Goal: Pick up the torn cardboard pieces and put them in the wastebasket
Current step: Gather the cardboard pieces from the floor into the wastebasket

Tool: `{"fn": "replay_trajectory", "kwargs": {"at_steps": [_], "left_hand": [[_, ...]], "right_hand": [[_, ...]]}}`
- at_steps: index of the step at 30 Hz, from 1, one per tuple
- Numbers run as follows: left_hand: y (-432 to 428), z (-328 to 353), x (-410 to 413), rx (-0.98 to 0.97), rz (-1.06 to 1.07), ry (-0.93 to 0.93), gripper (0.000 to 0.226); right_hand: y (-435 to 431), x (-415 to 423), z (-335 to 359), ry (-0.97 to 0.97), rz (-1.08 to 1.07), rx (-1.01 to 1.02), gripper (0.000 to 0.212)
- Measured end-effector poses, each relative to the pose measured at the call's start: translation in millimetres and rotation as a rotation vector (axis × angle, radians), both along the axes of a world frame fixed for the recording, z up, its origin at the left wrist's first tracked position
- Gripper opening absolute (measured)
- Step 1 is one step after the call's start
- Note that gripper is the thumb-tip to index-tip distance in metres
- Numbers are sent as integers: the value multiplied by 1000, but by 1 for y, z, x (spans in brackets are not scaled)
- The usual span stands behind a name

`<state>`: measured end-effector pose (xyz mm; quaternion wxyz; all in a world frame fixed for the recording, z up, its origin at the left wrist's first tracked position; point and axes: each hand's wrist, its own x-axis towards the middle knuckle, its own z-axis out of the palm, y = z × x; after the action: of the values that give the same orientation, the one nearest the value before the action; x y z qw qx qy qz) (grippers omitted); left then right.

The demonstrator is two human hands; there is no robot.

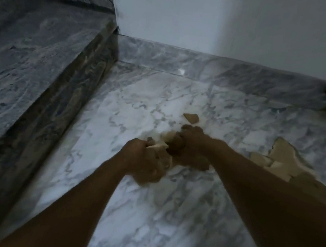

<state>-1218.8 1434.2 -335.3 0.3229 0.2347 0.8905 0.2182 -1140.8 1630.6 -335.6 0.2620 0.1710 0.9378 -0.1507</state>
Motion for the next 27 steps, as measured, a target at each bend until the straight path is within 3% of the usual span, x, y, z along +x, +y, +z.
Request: {"fn": "replay_trajectory", "kwargs": {"at_steps": [2, 5, 7, 11, 14, 16, 18, 20, 25, 27], "left_hand": [[8, -15, 6, -110, -4, 167, 40], [11, -13, 14, -231, 51, 60, 83], [13, -5, 17, -250, 57, 12, 96], [17, -7, 15, -295, 50, 16, 98], [17, -14, 13, -157, 69, 73, 61], [16, -15, 12, -225, -43, 223, 45], [17, -16, 12, -220, -19, 133, 75], [19, -14, 18, -341, -90, 227, 102], [13, -9, 13, -144, 11, 70, 99], [15, -11, 8, -126, 14, 49, 94]], "right_hand": [[-8, 11, -13, 113, -45, -20, 72], [-11, 28, -16, 235, -84, -12, 66], [-6, 37, -13, 319, -132, -102, 66], [7, 52, -1, 428, -204, -319, 75], [24, 53, 23, 470, -187, -242, 46], [33, 54, 31, 503, -165, -111, 29], [36, 59, 24, 489, -138, -23, 31], [34, 66, 11, 400, -117, 21, 33], [28, 64, 18, 296, -314, -59, 28], [38, 48, 29, 393, -469, -117, 48]]}}
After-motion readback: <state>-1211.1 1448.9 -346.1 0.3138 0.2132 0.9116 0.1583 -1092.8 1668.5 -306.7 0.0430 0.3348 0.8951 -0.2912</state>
